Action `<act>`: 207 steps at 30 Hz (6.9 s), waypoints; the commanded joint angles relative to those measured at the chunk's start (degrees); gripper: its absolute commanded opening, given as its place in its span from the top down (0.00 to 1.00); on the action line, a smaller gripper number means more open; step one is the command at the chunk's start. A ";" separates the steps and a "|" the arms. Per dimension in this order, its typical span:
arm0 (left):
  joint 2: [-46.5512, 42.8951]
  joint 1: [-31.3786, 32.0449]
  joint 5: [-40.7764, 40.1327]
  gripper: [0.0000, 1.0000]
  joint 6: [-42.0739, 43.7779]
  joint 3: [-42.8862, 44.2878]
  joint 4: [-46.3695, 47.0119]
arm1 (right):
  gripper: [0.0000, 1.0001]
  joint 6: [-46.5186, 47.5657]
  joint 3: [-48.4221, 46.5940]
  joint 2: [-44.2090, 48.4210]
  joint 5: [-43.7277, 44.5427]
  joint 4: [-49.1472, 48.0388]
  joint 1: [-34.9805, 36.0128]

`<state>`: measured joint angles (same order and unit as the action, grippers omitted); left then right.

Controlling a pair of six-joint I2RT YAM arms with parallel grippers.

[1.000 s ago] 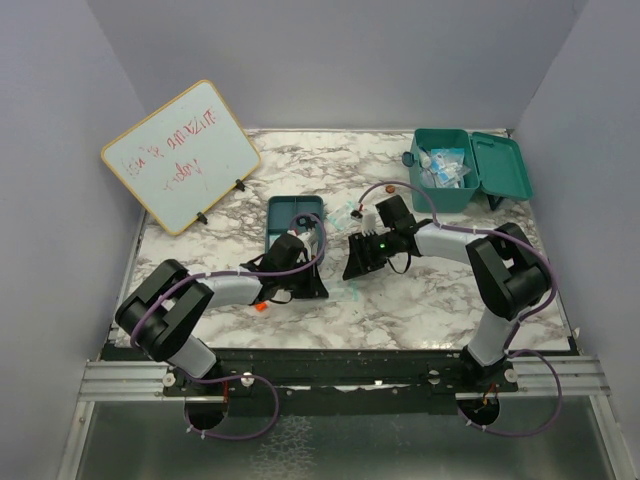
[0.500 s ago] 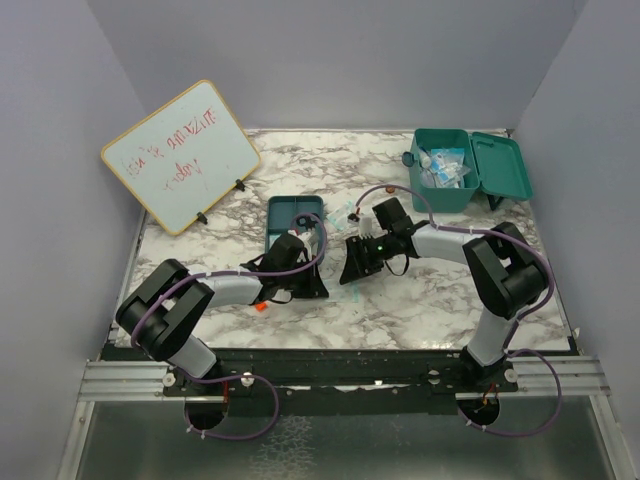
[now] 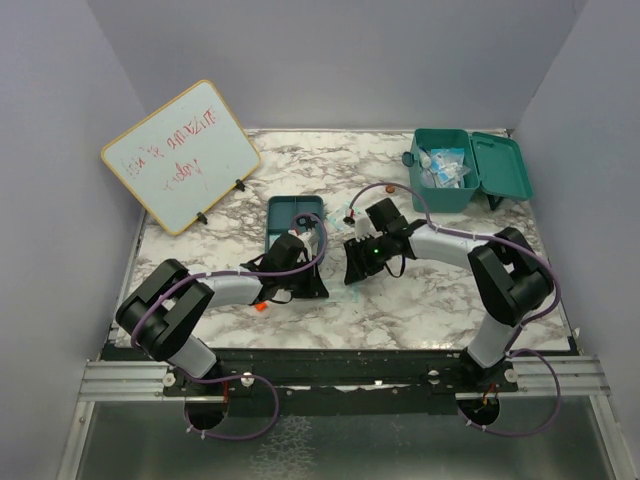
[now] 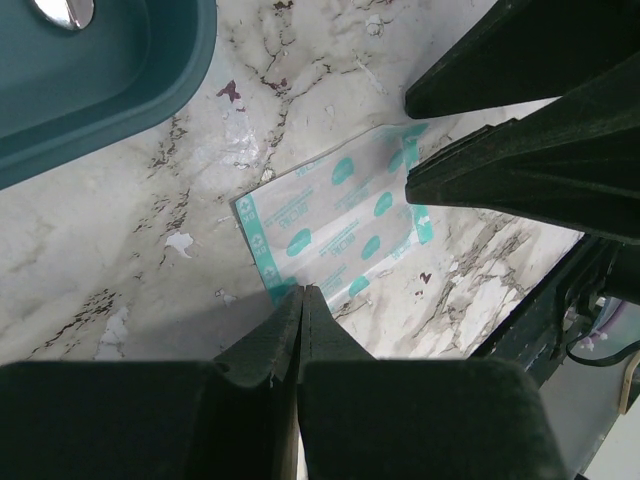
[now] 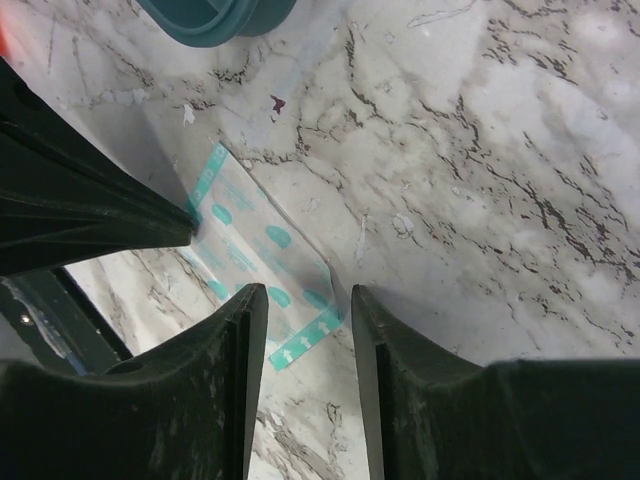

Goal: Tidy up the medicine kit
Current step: Pick up the medical item at the center of the board, then place the medical item at the medicine box compartment, then move the medical item to the center of the board.

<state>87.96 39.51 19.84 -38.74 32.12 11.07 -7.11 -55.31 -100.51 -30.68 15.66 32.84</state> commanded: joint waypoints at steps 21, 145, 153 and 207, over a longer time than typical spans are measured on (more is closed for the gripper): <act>-0.03 0.55 -2.22 1.00 0.91 -0.74 -0.88 | 0.87 3.86 -1.33 -1.71 13.36 7.08 3.20; -22.49 -32.69 -8.07 0.04 6.84 10.24 -24.17 | 0.99 -71.31 -3.59 -7.30 45.00 -34.21 17.52; -22.50 -32.69 -8.32 0.04 6.91 10.20 -24.21 | 0.97 -71.33 -4.62 -8.57 44.83 -32.98 18.38; -30.86 -32.59 1.06 0.08 9.73 6.20 -24.56 | 0.61 -29.44 -18.77 -8.69 36.44 -10.23 -2.82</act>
<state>59.40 7.14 19.75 -31.24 39.59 -13.17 -41.39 -70.30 -104.44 10.85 3.99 31.29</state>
